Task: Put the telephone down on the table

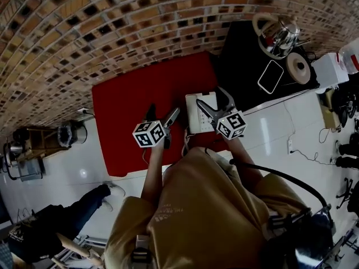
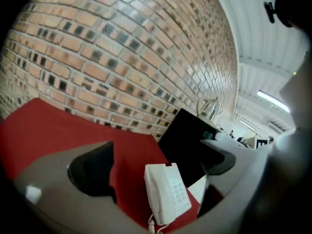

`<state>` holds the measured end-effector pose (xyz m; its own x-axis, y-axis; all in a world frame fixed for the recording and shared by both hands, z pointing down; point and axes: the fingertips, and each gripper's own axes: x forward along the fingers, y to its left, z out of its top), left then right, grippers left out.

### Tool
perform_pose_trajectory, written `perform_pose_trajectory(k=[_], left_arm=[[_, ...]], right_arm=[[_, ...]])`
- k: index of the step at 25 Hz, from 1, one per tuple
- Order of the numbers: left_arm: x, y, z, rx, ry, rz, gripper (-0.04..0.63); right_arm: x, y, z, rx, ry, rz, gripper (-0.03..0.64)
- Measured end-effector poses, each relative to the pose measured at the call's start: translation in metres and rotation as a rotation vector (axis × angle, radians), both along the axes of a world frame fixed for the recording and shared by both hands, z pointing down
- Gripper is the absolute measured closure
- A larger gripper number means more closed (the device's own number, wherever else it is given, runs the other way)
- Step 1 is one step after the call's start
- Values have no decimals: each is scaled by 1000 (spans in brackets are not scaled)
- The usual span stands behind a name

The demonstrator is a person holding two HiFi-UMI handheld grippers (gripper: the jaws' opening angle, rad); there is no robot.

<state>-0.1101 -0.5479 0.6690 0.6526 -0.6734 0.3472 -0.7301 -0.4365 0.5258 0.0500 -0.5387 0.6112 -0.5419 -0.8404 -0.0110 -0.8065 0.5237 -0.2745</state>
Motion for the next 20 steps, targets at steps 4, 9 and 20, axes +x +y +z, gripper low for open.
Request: perform_pose_trajectory(k=[4, 9, 20], left_arm=[[-39, 3, -80, 226, -56, -121, 44], [-73, 18, -142, 486, -267, -221, 46], [-88, 29, -177, 614, -266, -354, 80]], right_arm=[[-12, 4, -72, 132, 70, 61, 215], [-19, 13, -118, 211, 152, 172, 216], [-31, 17, -115, 162, 166, 236, 233]])
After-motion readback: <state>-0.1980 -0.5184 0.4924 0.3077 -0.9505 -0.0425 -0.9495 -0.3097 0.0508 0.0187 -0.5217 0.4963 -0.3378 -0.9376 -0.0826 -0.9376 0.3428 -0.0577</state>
